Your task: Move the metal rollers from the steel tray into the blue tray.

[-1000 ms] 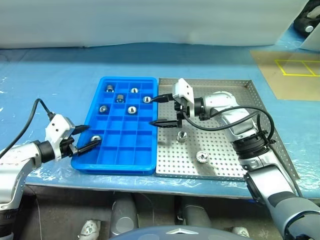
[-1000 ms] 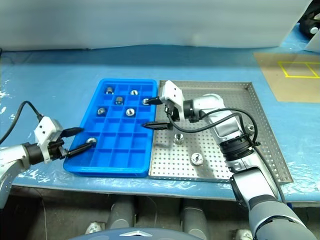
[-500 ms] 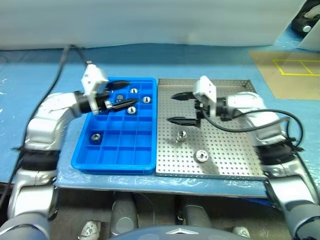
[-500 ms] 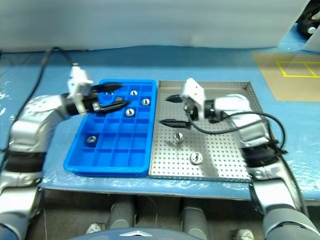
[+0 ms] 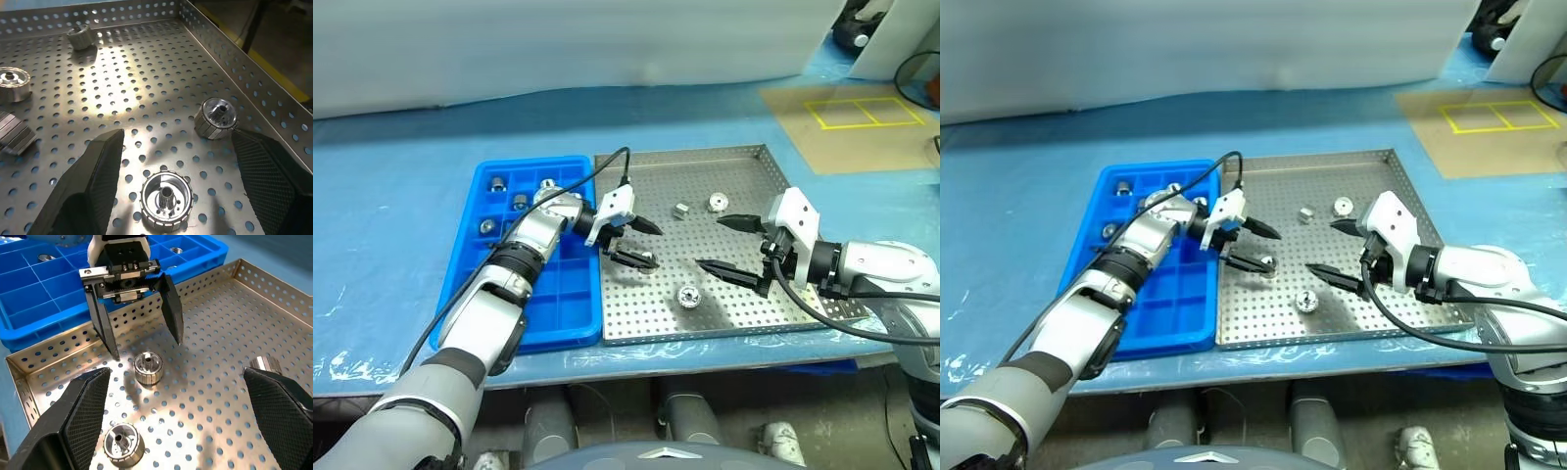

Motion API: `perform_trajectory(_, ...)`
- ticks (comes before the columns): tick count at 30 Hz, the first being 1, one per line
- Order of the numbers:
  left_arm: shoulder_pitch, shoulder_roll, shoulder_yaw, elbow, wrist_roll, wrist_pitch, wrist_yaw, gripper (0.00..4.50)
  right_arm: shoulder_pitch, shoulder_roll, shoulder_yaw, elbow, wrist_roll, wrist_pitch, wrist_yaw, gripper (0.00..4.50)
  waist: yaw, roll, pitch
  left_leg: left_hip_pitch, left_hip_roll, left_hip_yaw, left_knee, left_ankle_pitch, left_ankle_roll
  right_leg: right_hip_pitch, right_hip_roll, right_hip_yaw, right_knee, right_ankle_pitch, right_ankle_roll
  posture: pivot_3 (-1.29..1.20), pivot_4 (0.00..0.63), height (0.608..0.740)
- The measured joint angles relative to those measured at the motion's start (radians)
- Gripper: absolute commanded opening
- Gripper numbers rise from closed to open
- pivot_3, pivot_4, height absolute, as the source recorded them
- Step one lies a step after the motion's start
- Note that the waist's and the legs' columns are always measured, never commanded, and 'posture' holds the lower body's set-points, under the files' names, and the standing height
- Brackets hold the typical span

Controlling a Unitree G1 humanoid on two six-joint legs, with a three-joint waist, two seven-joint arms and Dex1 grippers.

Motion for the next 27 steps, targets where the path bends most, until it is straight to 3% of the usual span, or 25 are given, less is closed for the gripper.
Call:
perform_trajectory(10, -0.123, -0.026, -0.054, 0.253, 0.223, -0.163, 0.102, 3.66, 0.055, 0.000, -0.031, -0.060, 0.038, 0.034, -0.101, 4.50, -0.019, 0.000, 0.000, -0.001, -0.003, 0.000, 0.000, -0.004, 0.007, 0.005, -0.002, -0.001, -0.010, 0.001, 0.001, -0.62, 0.150, 0.740)
perform_trajectory(23, -0.138, -0.046, -0.064, 0.278, 0.326, -0.239, 0.117, 3.66, 0.040, 0.000, -0.024, -0.057, 0.038, 0.023, -0.138, 4.50, -0.019, 0.000, 0.000, -0.001, -0.007, 0.000, 0.000, -0.006, 0.011, 0.007, -0.006, 0.000, -0.012, 0.001, 0.001, -0.62, 0.150, 0.740)
perform_trajectory(27, -0.137, -0.047, -0.060, 0.278, 0.326, -0.242, 0.108, 2.48, 0.040, 0.000, -0.020, -0.056, 0.037, 0.014, -0.141, 4.50, -0.019, 0.000, 0.000, -0.001, -0.007, 0.000, 0.000, -0.006, 0.011, 0.007, -0.006, 0.000, -0.012, 0.001, 0.001, -0.61, 0.150, 0.740)
